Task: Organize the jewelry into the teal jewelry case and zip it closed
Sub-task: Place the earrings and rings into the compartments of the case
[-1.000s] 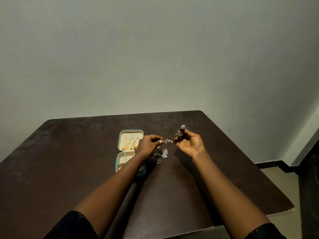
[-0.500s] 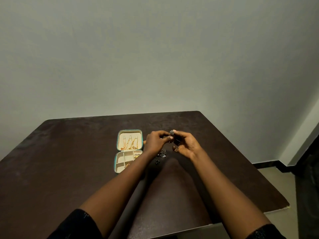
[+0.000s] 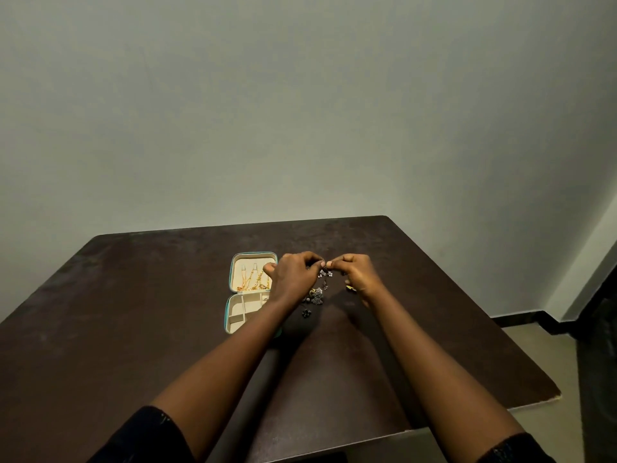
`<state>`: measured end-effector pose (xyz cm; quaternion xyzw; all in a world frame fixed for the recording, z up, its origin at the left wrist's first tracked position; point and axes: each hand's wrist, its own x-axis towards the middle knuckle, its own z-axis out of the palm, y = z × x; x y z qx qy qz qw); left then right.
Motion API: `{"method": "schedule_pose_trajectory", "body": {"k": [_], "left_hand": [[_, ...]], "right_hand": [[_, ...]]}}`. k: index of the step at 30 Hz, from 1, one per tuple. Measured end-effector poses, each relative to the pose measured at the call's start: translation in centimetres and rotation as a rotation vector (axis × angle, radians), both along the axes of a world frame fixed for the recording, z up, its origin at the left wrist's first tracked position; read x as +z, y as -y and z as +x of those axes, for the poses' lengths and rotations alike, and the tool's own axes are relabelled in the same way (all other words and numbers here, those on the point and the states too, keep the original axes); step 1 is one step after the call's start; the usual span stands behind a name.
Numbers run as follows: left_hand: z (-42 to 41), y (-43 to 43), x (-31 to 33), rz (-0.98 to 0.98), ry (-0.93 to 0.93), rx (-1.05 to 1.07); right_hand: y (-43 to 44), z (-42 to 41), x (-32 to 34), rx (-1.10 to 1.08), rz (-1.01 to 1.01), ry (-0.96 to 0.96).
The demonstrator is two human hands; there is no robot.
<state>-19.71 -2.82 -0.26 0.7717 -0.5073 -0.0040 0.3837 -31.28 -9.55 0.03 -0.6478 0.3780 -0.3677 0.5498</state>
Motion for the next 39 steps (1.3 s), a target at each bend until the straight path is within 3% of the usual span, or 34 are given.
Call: {"method": "schedule_pose_trajectory", "body": {"k": [6, 11, 16, 25, 31, 35, 39], "left_hand": [[-0.6, -0.7, 0.1, -0.092, 0.186, 0.023], [-0.7, -1.3, -0.9, -0.096, 0.383, -0.08], [-0.8, -1.3, -1.1, -0.022, 0.399, -0.082], [-0.4, -0.2, -1.0, -0.039, -0.012, 0.035], [0.5, 1.0, -1.3, -0.094, -0.378, -0.138], [0.4, 1.3, -2.1, -0.089, -0.48, -0.229], [0.4, 1.4, -2.3, -0.133, -0.533, -0.192]], "right_hand": [[0.3, 1.1, -0.5, -0.171, -0.055, -0.003], [0.2, 1.2, -0.4, -0.213, 0.199, 0.157], [-0.3, 1.2, 0.2, -0.184, 0.493, 0.3], [0.3, 0.6, 0.4, -0.01, 0.639, 0.4], [0.2, 0.7, 0.7, 0.012, 0.582, 0.298], [0.1, 1.0, 0.7, -0.006, 0.539, 0.236], [0.0, 0.9, 0.7, 0.0, 0.553, 0.219]]}}
